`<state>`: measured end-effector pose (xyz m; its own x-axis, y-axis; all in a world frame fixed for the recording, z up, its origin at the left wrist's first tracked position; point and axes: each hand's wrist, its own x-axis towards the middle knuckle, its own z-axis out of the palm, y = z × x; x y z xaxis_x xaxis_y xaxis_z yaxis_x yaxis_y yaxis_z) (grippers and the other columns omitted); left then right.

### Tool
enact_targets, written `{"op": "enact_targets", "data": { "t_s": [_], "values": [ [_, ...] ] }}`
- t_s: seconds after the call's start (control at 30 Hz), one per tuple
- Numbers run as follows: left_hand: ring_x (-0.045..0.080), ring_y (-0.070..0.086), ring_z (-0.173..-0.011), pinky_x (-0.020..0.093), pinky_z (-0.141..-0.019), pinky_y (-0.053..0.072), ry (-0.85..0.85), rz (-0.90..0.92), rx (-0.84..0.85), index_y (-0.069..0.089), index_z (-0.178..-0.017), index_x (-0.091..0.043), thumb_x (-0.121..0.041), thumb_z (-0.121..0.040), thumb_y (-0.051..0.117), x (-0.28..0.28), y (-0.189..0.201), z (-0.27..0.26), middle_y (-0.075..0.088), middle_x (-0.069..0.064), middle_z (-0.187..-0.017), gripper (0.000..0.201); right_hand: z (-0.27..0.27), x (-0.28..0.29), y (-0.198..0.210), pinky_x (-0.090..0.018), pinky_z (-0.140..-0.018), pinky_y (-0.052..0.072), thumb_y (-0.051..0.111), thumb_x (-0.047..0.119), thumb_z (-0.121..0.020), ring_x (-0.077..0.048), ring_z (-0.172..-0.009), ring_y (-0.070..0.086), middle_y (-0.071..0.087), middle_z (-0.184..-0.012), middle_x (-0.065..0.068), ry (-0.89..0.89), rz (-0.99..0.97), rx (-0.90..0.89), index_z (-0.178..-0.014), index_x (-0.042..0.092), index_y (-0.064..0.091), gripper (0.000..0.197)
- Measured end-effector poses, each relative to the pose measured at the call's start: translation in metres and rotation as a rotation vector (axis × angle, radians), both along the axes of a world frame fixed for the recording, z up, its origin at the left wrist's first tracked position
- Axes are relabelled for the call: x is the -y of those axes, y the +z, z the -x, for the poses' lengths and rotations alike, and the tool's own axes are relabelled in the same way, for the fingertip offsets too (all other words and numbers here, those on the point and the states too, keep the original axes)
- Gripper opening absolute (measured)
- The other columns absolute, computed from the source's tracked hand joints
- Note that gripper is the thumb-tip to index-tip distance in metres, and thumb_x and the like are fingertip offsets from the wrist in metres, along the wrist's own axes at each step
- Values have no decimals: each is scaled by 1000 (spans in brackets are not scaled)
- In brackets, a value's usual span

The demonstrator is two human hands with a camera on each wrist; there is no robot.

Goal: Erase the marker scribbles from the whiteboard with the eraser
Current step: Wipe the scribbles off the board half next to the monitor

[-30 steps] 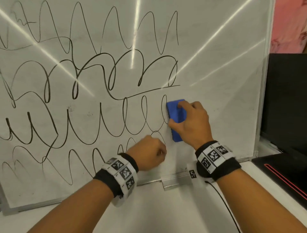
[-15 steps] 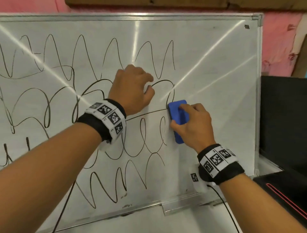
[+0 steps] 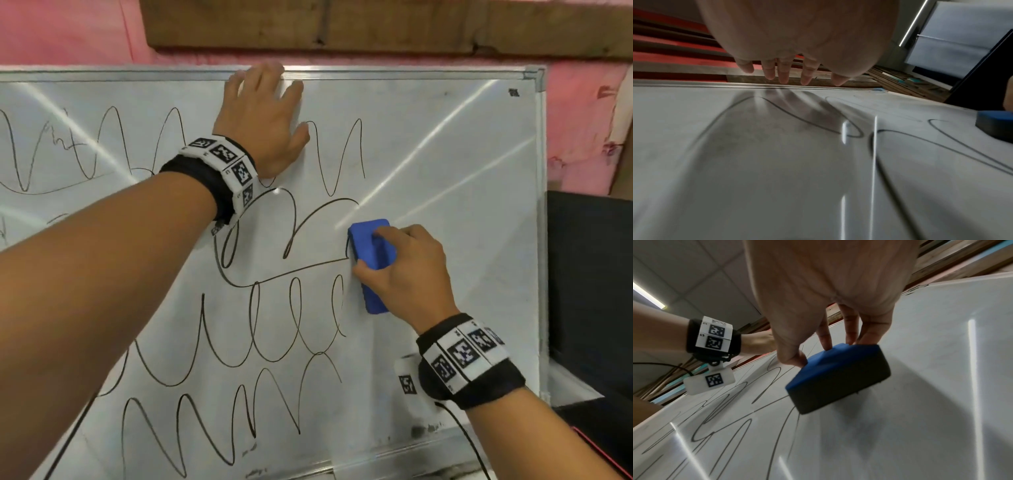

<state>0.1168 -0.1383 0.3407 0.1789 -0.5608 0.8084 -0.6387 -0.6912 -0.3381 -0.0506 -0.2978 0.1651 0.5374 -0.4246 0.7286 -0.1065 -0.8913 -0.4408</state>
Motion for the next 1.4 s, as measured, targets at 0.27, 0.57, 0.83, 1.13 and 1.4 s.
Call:
{"op": "enact_targets", "data": {
  "t_s": [0.27, 0.57, 0.83, 1.13, 1.4],
  "values": [
    [40, 38, -131, 60, -111, 21, 88, -32, -83, 31, -144, -17, -54, -95, 33, -3, 35, -27, 43, 20, -142, 61, -30, 11, 76, -27, -71, 40, 73, 49, -77, -19, -85, 52, 56, -100, -5, -35, 56, 115, -126, 25, 64, 55],
    [41, 45, -117, 57, -103, 30, 93, -7, -113, 38, -138, -16, -53, -94, 33, 4, 38, -29, 53, 18, -127, 58, -56, 10, 133, -34, -70, 51, 69, 43, -80, -27, -81, 57, 60, -97, -12, -31, 53, 174, -101, 9, 72, 41],
    [42, 47, -113, 57, -101, 33, 51, -4, -131, 42, -134, -15, -45, -94, 35, 2, 40, -29, 56, 18, -121, 50, -38, 0, 98, -34, -71, 47, 70, 42, -82, -25, -82, 54, 58, -93, -10, -50, 109, 90, -107, 7, 71, 43],
    [40, 46, -119, 61, -106, 30, 57, -4, -136, 36, -142, -18, -45, -90, 32, 0, 35, -30, 53, 16, -127, 59, -46, -7, 115, -32, -71, 47, 70, 44, -83, -24, -84, 55, 58, -97, -10, -38, 117, 113, -108, 9, 70, 43],
    [38, 31, -138, 64, -115, 10, 93, 53, -141, 26, -150, -19, -48, -91, 31, 6, 23, -27, 38, 13, -148, 66, -20, -24, 34, -29, -80, 46, 71, 43, -82, -21, -96, 53, 53, -110, -2, -1, 64, -15, -125, 19, 63, 50]
  ]
}}
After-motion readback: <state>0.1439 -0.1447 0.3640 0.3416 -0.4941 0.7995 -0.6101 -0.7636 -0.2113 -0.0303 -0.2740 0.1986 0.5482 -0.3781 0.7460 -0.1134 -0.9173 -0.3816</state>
